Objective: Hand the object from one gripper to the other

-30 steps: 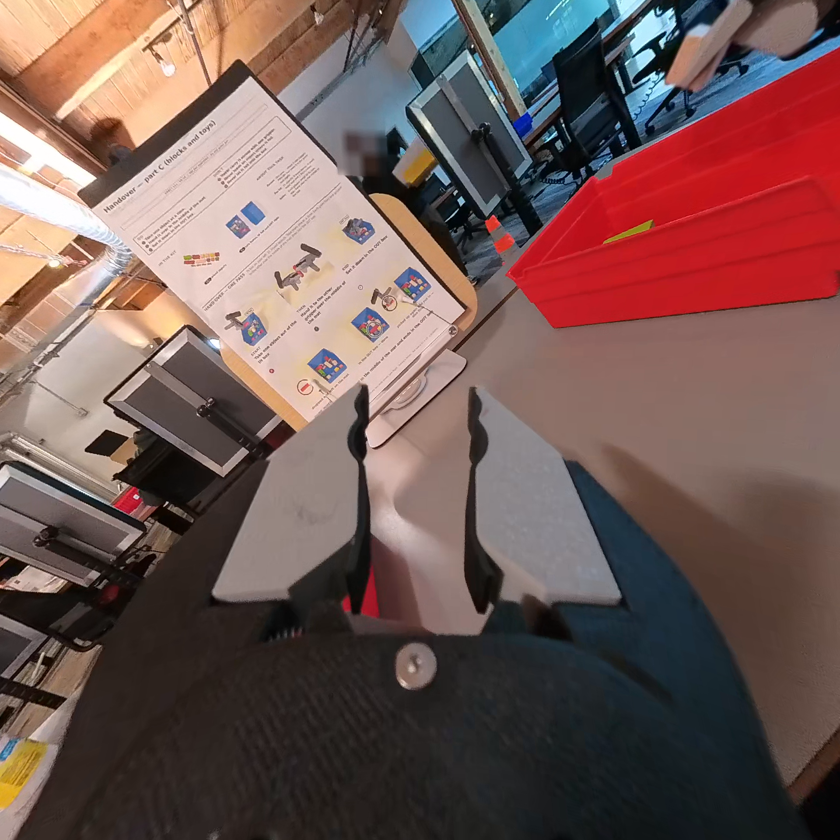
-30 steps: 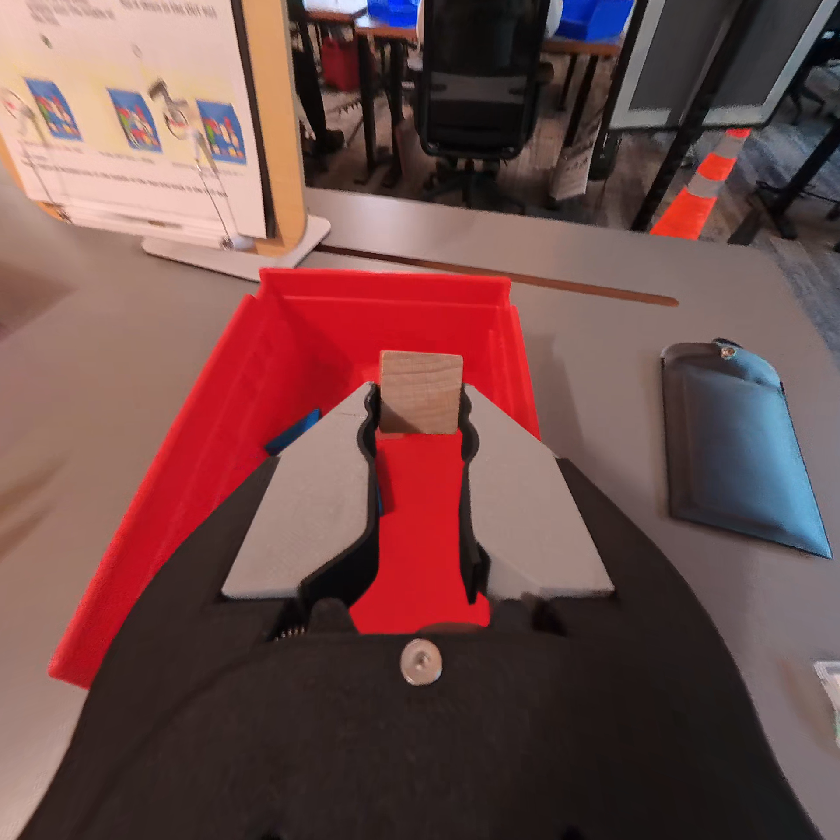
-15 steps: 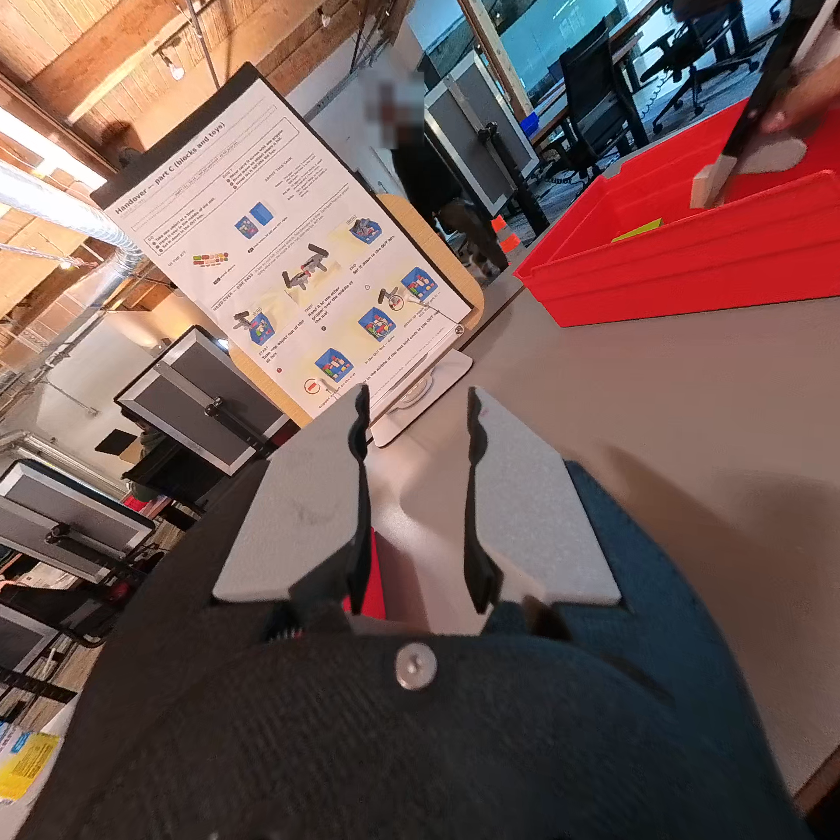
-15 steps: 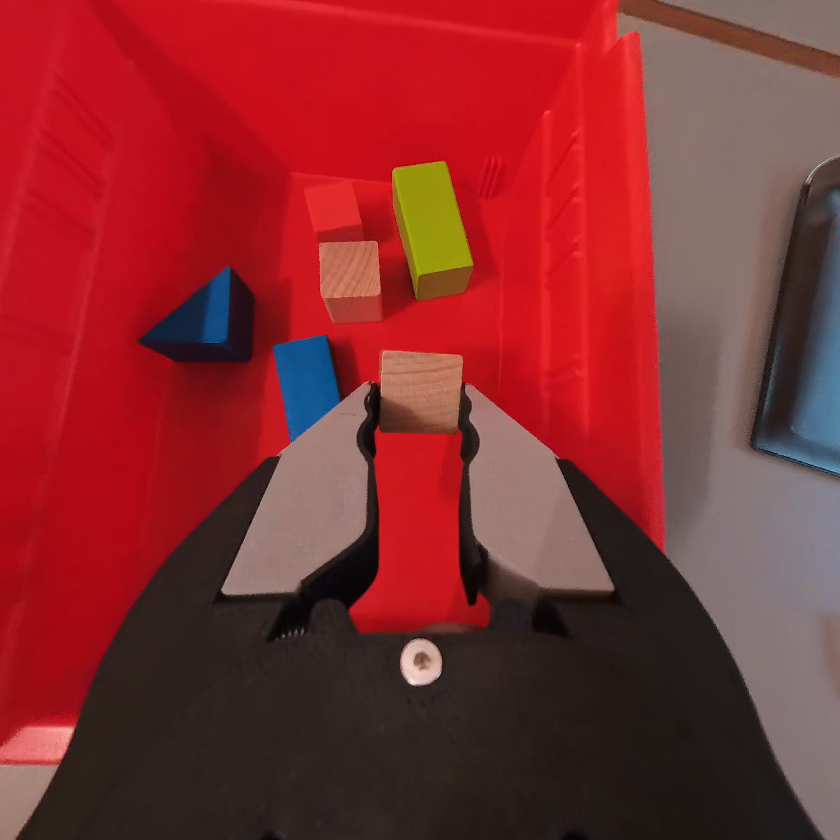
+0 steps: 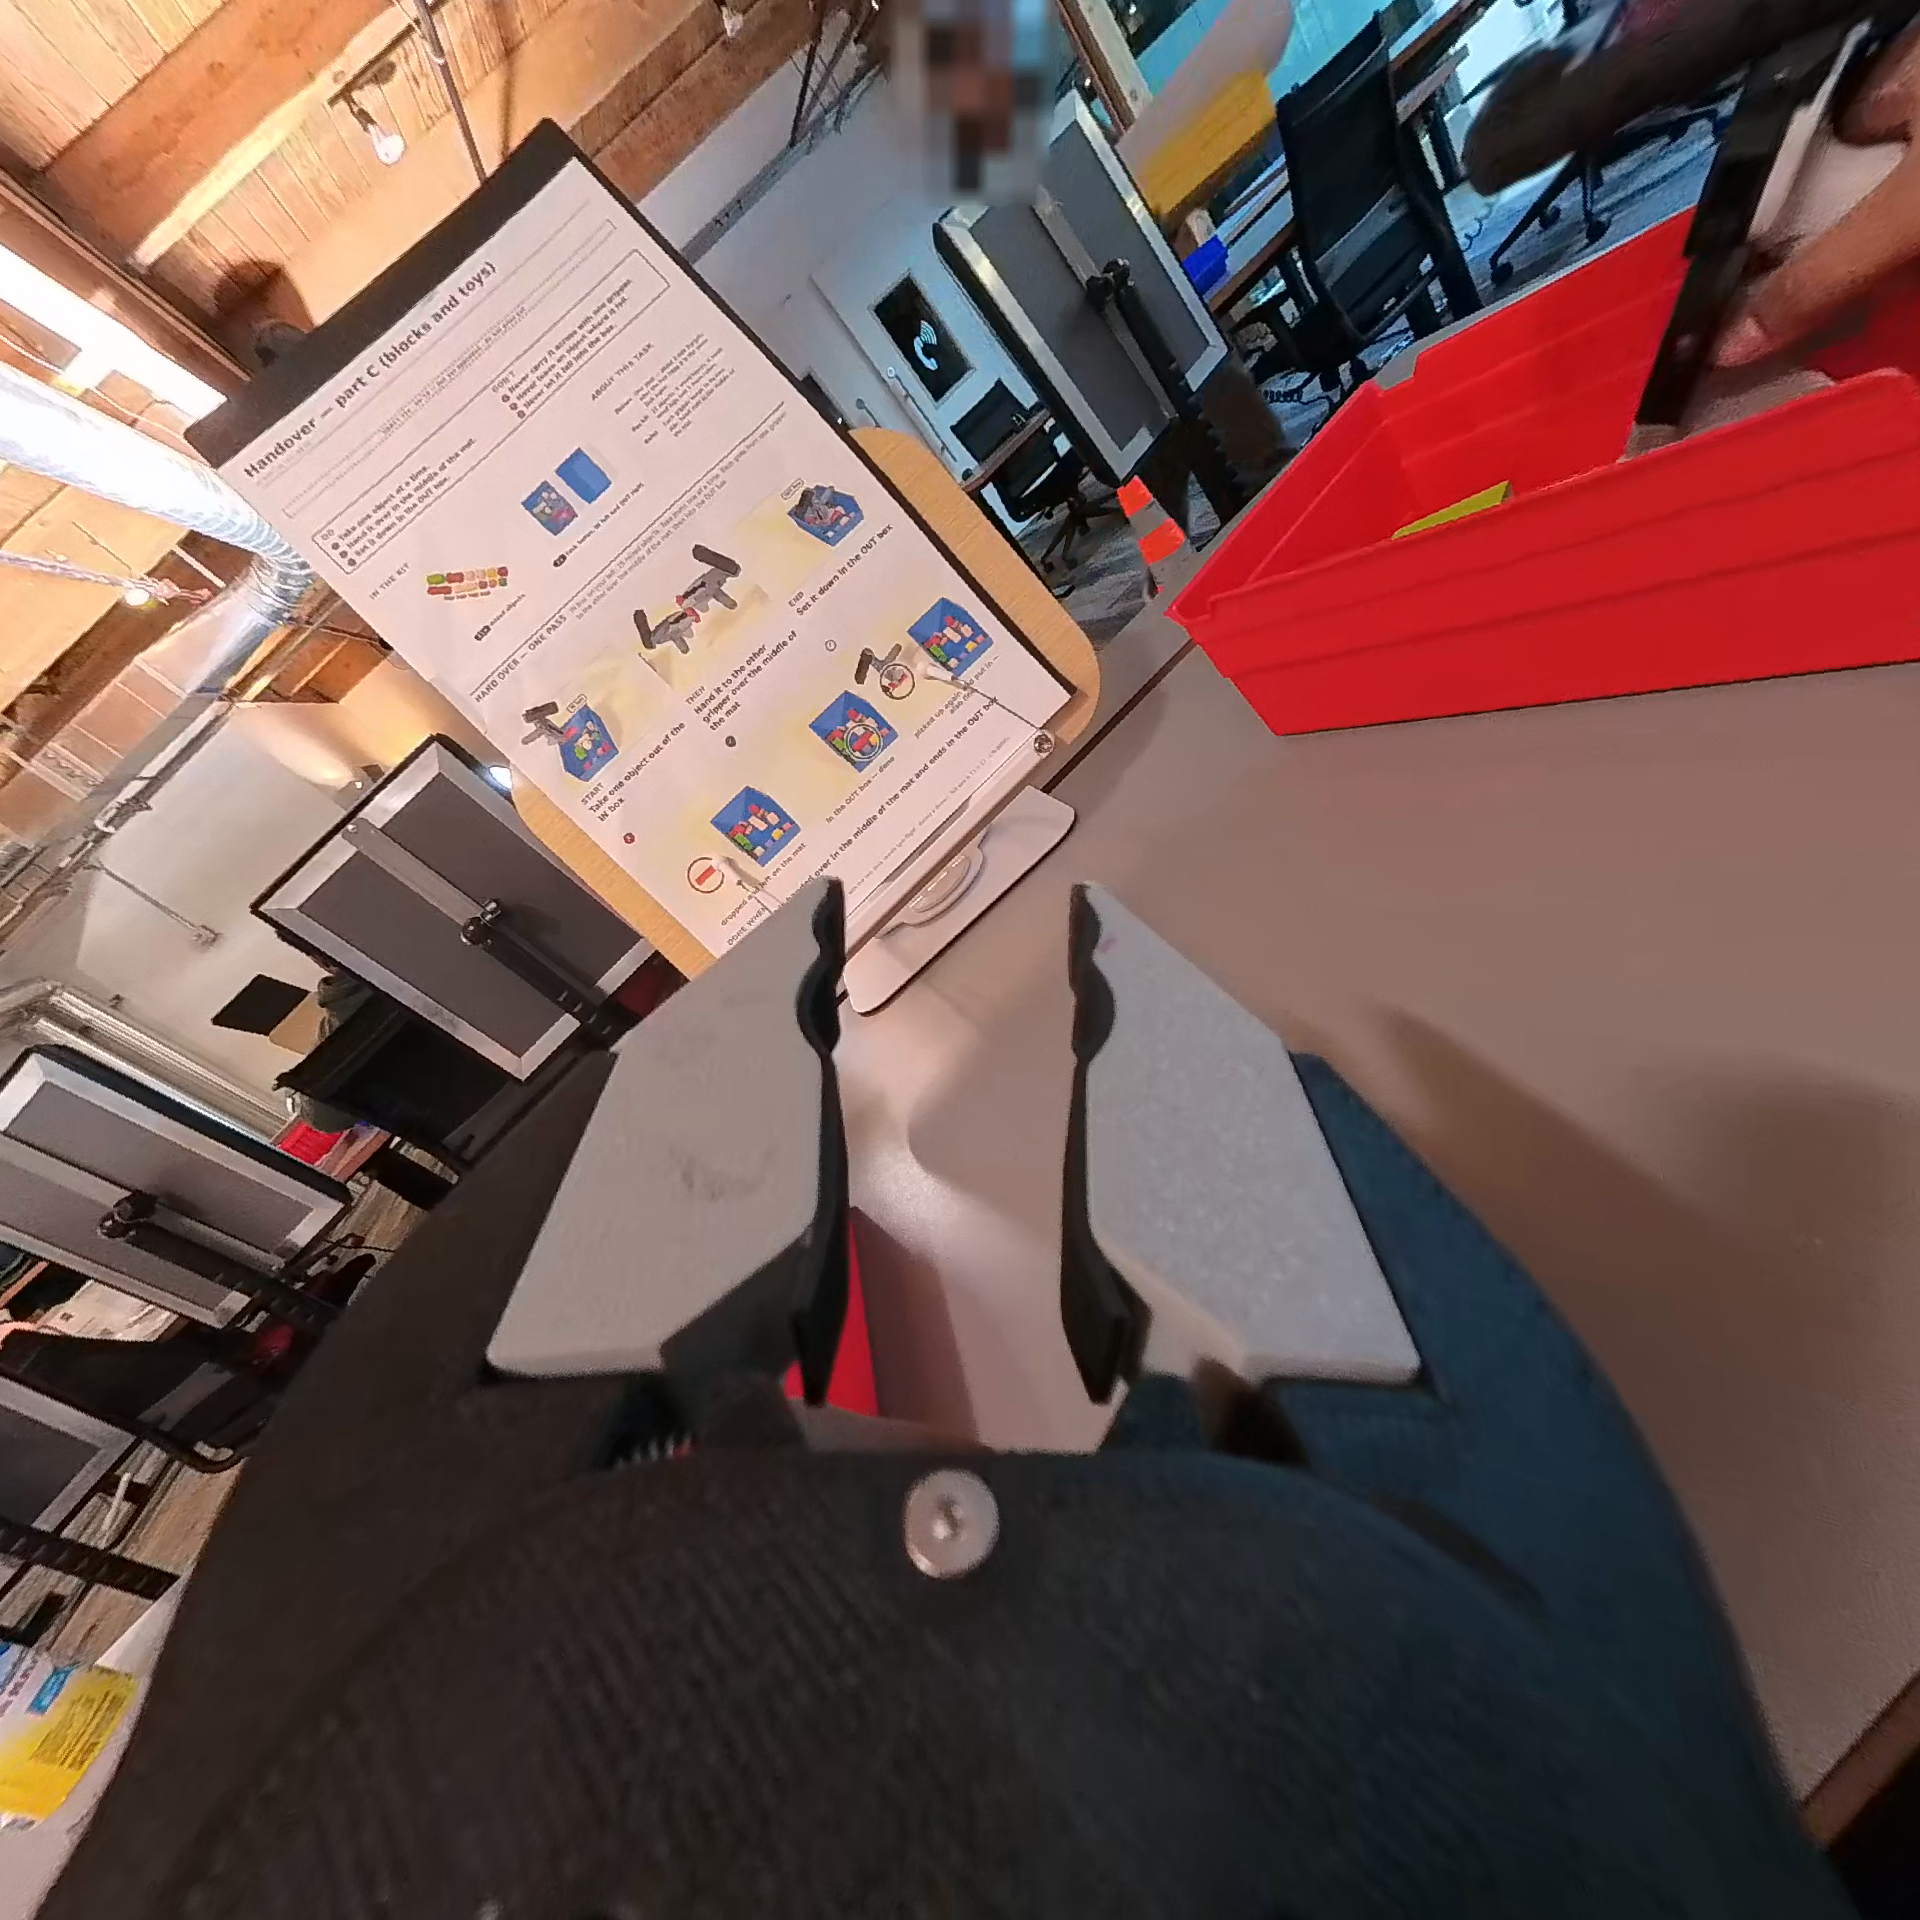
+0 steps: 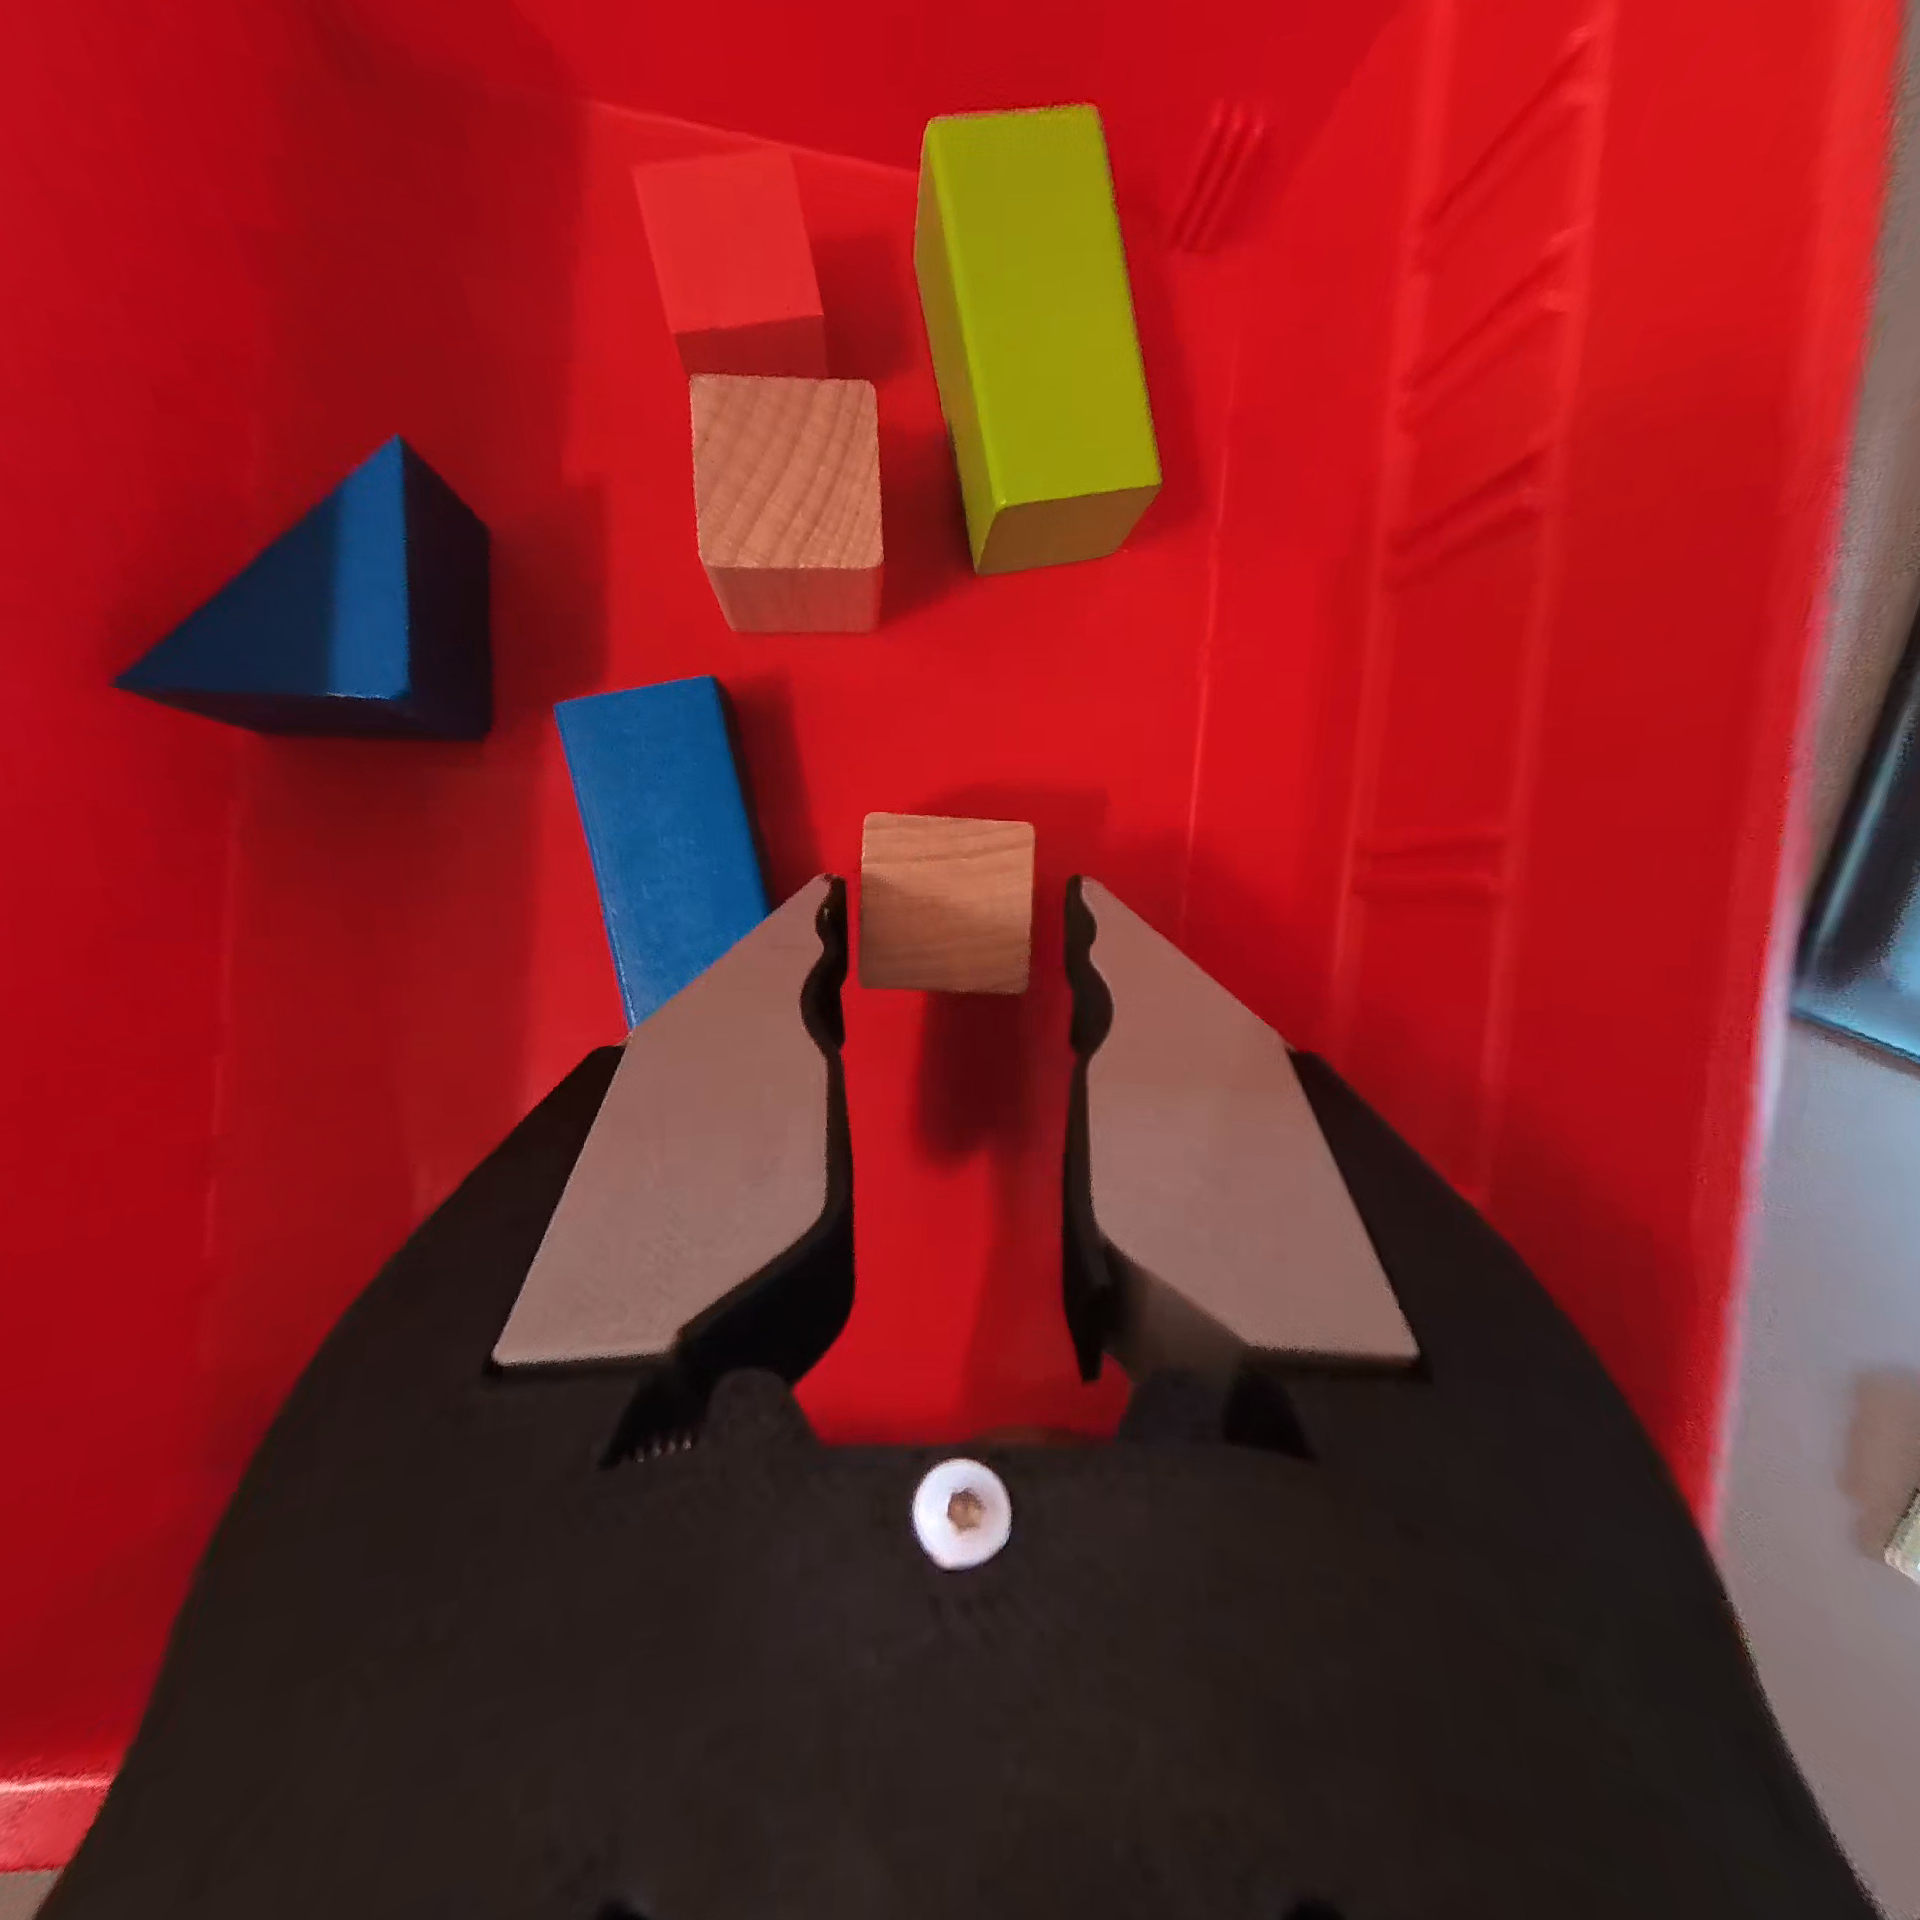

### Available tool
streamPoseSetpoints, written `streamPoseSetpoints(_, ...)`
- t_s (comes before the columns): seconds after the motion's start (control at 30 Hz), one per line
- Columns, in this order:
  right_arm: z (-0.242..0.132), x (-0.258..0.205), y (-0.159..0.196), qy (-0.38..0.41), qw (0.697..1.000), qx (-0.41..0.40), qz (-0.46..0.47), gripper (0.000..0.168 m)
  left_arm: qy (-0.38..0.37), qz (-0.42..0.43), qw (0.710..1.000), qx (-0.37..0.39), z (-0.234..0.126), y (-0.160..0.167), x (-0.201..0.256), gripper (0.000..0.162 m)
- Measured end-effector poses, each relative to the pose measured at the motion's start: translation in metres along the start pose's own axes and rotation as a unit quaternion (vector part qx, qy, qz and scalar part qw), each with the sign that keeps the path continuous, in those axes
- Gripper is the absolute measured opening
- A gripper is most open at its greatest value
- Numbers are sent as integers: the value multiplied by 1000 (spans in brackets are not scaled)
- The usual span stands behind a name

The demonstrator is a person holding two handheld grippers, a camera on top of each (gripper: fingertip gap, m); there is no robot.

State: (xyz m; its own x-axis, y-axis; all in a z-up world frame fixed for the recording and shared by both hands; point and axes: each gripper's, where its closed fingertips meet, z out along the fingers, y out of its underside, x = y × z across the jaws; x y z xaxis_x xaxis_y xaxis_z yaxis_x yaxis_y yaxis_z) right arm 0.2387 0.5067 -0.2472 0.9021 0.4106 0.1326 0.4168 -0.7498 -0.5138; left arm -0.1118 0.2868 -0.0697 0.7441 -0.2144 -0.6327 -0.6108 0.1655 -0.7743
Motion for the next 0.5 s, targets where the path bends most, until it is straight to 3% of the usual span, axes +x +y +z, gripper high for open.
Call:
streamPoseSetpoints(0.13,-20,6,-4,11,1000,23,-2,46,-1,-1,1000,0,-1,0,-2,41)
streamPoseSetpoints(0.27,-41,-13,10,-44,998,9,-37,0,2,-4,1000,-2,0,2,-1,41)
streamPoseSetpoints(0.37,-33,-24,33,-59,994,-53,-74,0,5,-3,1000,-5,2,3,2,41)
streamPoseSetpoints(0.43,-16,-14,31,-12,994,-68,-88,0,6,0,1000,-6,3,4,3,41)
streamPoseSetpoints(0.5,-7,11,-1,78,994,-12,-75,0,3,3,1000,-5,2,3,3,41)
